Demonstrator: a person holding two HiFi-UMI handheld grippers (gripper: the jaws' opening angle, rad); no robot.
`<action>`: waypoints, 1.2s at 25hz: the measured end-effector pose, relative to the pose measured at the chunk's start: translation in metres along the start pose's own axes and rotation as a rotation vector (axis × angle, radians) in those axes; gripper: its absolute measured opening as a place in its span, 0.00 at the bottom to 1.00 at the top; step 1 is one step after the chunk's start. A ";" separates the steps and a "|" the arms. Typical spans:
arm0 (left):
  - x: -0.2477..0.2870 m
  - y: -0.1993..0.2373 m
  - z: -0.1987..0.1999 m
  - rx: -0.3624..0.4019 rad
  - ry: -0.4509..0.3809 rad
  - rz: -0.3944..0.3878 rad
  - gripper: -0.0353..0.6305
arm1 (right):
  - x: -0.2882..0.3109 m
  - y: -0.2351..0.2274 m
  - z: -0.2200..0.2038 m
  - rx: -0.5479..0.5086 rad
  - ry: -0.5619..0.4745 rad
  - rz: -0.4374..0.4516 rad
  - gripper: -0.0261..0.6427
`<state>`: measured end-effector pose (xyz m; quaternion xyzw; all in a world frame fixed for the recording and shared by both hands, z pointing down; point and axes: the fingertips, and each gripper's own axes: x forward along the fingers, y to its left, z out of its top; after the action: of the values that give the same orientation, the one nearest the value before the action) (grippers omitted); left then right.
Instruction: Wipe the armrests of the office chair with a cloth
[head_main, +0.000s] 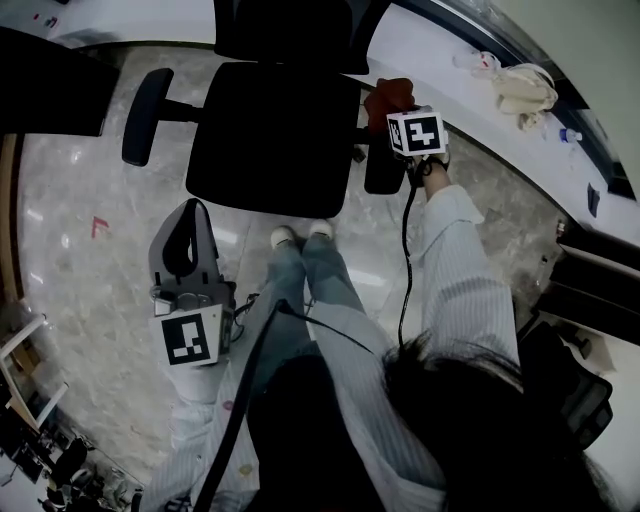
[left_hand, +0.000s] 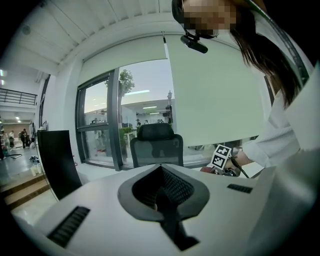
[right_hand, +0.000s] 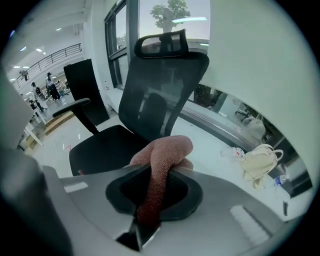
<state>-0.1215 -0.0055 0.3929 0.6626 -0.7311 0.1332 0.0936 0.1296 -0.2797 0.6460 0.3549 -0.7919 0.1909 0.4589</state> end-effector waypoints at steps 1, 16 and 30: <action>0.001 -0.001 0.002 0.000 -0.006 -0.007 0.06 | -0.007 0.007 -0.007 -0.014 -0.007 0.009 0.10; -0.008 -0.062 0.050 0.030 -0.116 -0.146 0.06 | -0.118 0.081 -0.115 0.050 -0.142 0.122 0.10; -0.064 -0.170 0.125 0.091 -0.214 -0.668 0.06 | -0.434 0.151 0.012 -0.246 -0.724 0.559 0.09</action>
<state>0.0591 0.0009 0.2666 0.8787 -0.4731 0.0575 0.0252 0.1534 -0.0175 0.2688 0.1150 -0.9828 0.0760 0.1227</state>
